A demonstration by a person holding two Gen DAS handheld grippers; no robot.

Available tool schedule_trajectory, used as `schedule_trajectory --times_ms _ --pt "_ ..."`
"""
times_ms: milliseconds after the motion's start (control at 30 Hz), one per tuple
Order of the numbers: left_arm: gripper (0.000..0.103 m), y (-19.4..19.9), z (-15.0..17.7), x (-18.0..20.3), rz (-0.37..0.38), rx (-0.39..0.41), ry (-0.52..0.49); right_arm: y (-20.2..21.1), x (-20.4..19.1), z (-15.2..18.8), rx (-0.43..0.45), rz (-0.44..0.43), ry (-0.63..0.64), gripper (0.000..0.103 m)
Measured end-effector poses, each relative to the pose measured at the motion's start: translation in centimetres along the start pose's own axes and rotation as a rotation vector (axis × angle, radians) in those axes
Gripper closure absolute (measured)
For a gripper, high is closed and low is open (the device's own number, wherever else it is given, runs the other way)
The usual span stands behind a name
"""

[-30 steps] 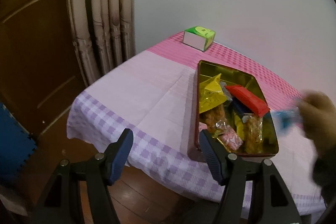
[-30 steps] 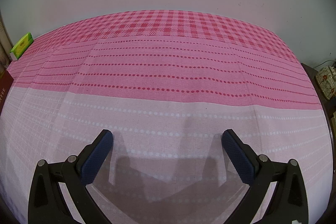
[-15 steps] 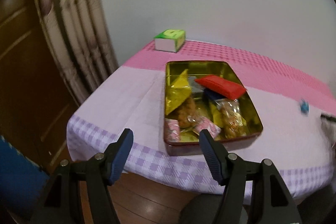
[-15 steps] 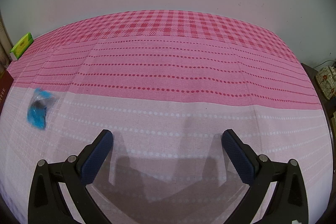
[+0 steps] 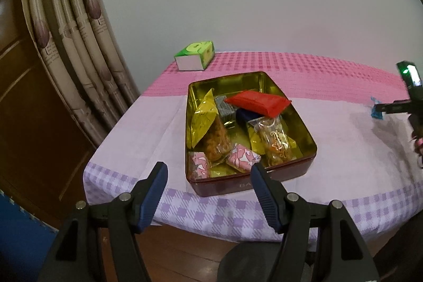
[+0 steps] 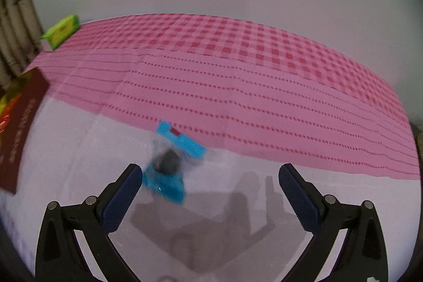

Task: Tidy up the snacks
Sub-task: 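Reach the right gripper to the second blue-wrapped candy and grasp it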

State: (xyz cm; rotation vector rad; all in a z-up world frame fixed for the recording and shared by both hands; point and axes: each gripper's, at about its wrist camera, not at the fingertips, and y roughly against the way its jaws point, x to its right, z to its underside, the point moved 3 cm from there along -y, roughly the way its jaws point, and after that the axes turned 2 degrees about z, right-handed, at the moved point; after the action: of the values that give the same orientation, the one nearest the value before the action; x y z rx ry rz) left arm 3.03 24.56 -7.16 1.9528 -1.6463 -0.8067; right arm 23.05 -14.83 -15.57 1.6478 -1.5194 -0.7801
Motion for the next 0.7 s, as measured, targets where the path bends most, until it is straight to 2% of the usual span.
schedule_trajectory --times_ms 33,100,133,167,200,233,300,467,700 --pt "0.036 0.0 0.0 -0.2 0.004 0.003 0.011 -0.5 -0.4 -0.1 -0.004 0.011 -0.015 0.001" --pt "0.036 0.0 0.0 -0.4 0.008 0.002 0.026 -1.4 -1.0 -0.3 -0.041 -0.036 -0.035 0.002" --pt "0.036 0.0 0.0 -0.6 0.011 0.002 0.036 -1.6 -1.3 -0.4 -0.043 -0.053 -0.044 0.014" --pt "0.036 0.0 -0.1 -0.8 0.015 0.003 0.043 -1.5 -1.4 -0.5 -0.024 -0.052 -0.046 0.048" --pt "0.036 0.0 -0.1 -1.0 0.02 0.005 0.054 -1.2 -1.5 -0.5 -0.001 -0.014 -0.039 0.068" --pt "0.036 0.1 -0.1 -1.0 0.024 0.007 0.062 -1.1 -1.6 -0.9 0.013 0.014 -0.031 0.081" --pt "0.036 0.1 -0.3 -1.2 0.027 0.01 0.071 -0.9 -2.0 -1.4 0.011 0.012 -0.026 0.081" --pt "0.036 1.2 -0.6 -1.5 0.034 0.045 0.095 1.8 -2.7 -3.3 0.112 0.034 0.006 0.082" --pt "0.036 2.9 -0.9 -2.4 0.026 0.097 0.141 8.0 -5.9 -8.9 0.229 0.054 0.07 0.082"
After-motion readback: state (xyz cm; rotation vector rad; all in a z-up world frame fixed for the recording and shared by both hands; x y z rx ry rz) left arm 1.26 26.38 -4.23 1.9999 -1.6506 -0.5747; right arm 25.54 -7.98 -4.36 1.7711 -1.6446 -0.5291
